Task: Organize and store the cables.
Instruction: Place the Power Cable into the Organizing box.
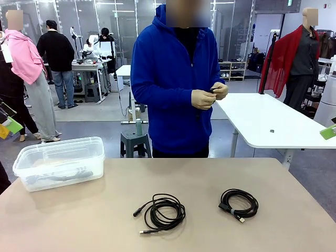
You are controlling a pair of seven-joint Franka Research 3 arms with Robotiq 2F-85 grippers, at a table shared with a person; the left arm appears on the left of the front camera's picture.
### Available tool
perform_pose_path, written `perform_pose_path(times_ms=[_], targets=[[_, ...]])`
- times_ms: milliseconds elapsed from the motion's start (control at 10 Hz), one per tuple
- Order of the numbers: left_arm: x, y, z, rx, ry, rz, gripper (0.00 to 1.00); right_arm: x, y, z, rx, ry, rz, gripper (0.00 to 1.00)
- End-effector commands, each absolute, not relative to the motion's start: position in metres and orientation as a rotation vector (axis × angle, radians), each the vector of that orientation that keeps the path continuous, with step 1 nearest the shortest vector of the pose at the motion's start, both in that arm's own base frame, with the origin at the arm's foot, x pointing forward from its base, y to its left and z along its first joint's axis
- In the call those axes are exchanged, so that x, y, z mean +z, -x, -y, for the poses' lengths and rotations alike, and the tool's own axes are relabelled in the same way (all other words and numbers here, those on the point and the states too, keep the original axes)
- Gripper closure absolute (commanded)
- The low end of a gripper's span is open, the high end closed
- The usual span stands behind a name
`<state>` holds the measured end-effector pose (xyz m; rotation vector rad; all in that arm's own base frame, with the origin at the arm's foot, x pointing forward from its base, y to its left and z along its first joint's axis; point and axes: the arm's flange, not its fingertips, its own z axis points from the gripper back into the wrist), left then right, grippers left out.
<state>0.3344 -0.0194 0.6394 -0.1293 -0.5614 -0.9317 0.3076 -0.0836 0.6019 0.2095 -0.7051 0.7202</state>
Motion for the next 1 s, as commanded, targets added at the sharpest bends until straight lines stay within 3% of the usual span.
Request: perform_pose_path(times_ms=[0,900], targets=[[0.6424,-0.3367,0.0209,-0.918,0.12,0.551,0.0,0.6007,-0.3075,0.0848,0.727,-0.214,0.708,0.0],[0.6424,-0.3367,0.0209,-0.918,0.12,0.551,0.0,0.6007,-0.3075,0.0848,0.727,-0.214,0.708,0.0]])
